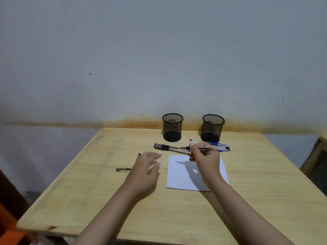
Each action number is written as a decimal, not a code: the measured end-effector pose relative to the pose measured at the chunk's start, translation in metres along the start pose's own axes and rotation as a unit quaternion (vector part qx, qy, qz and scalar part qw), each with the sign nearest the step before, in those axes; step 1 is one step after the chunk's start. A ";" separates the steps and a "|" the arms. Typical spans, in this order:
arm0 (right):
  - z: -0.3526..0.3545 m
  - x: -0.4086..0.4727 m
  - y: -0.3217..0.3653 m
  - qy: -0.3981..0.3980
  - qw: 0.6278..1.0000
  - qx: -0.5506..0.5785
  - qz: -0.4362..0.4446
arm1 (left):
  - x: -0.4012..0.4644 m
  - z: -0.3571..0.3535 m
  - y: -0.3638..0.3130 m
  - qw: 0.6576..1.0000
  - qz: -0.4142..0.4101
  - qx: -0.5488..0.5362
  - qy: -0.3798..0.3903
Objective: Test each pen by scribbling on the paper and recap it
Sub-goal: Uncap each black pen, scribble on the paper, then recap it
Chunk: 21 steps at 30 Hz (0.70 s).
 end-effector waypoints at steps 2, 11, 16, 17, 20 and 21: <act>-0.004 0.007 -0.008 -0.008 1.000 -0.011 -0.019 | 0.001 -0.023 -0.006 0.996 -0.022 0.055 0.060; -0.029 0.031 -0.029 0.025 0.994 -0.100 -0.035 | 0.003 -0.054 0.006 0.968 -0.016 0.201 0.151; -0.044 0.036 -0.035 0.033 0.992 -0.123 -0.021 | 0.004 -0.056 0.008 0.965 -0.021 0.211 0.156; -0.045 0.037 -0.040 0.045 0.990 -0.134 -0.019 | 0.004 -0.056 0.008 0.964 -0.020 0.211 0.158; -0.044 0.038 -0.052 0.065 0.989 -0.129 -0.044 | 0.004 -0.057 0.009 0.963 -0.018 0.215 0.159; -0.044 0.039 -0.054 0.066 0.989 -0.123 -0.050 | 0.004 -0.058 0.009 0.963 -0.017 0.217 0.158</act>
Point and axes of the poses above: each hand's wrist, its own x-axis towards the middle knuckle, its own z-axis out of the back of the hand, y = z × x, the point moved 4 cm from there along x, towards the middle knuckle, and after that the axes turned 8 degrees about -y, right-handed, at the moved point
